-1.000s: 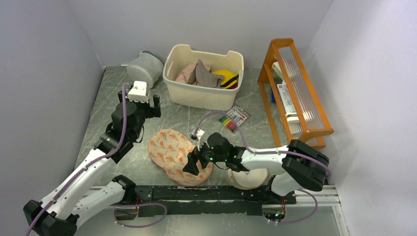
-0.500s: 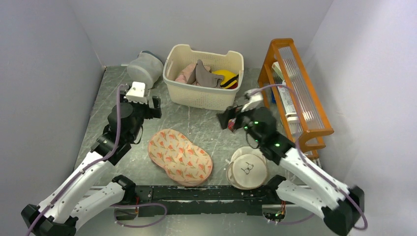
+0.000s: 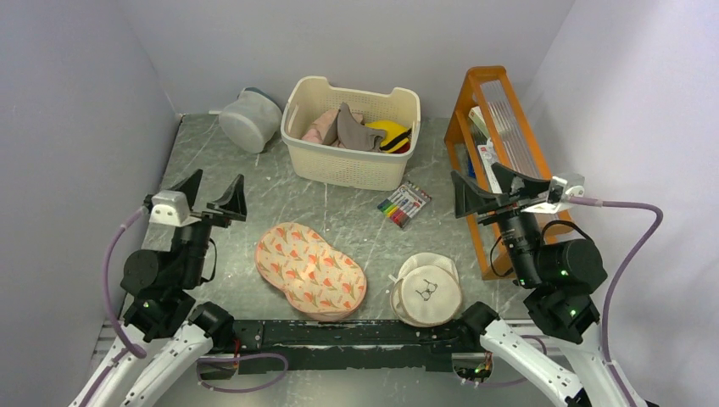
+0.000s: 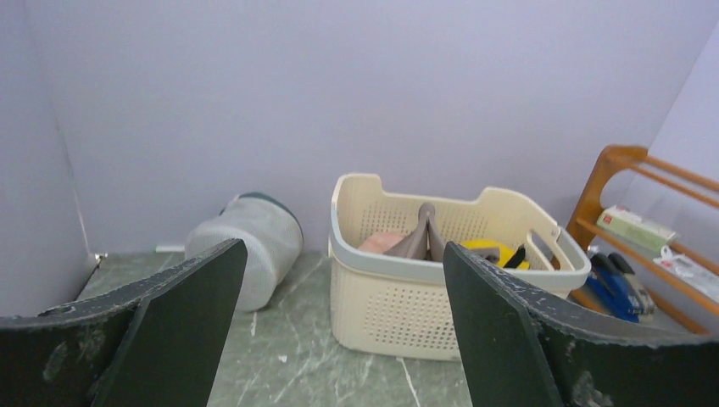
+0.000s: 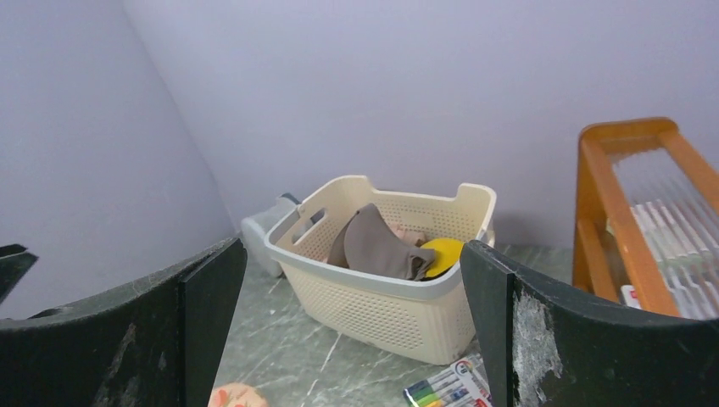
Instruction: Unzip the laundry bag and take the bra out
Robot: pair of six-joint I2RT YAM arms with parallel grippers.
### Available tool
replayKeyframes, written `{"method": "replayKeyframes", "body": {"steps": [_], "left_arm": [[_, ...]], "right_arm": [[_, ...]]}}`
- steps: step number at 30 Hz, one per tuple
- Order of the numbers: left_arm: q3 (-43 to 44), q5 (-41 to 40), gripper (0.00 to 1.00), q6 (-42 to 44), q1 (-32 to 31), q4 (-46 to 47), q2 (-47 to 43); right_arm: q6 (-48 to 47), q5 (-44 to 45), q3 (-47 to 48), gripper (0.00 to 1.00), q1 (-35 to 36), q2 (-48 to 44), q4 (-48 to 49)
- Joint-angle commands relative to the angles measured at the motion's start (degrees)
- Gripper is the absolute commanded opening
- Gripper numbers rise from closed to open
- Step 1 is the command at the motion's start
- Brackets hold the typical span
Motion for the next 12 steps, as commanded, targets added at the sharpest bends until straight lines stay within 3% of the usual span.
{"method": "replayKeyframes", "body": {"steps": [1,12], "left_arm": [[-1.32,-0.16,0.98,1.38,0.64,5.61,-2.13],[0.83,-0.73,0.98,0.95,0.70,3.04,1.87]], "right_arm": [[-2.64,2.70,1.13,1.00,-0.18,0.30,-3.25],[-0.42,4.47,-0.84,1.00,-0.14,3.13,-3.15]]}}
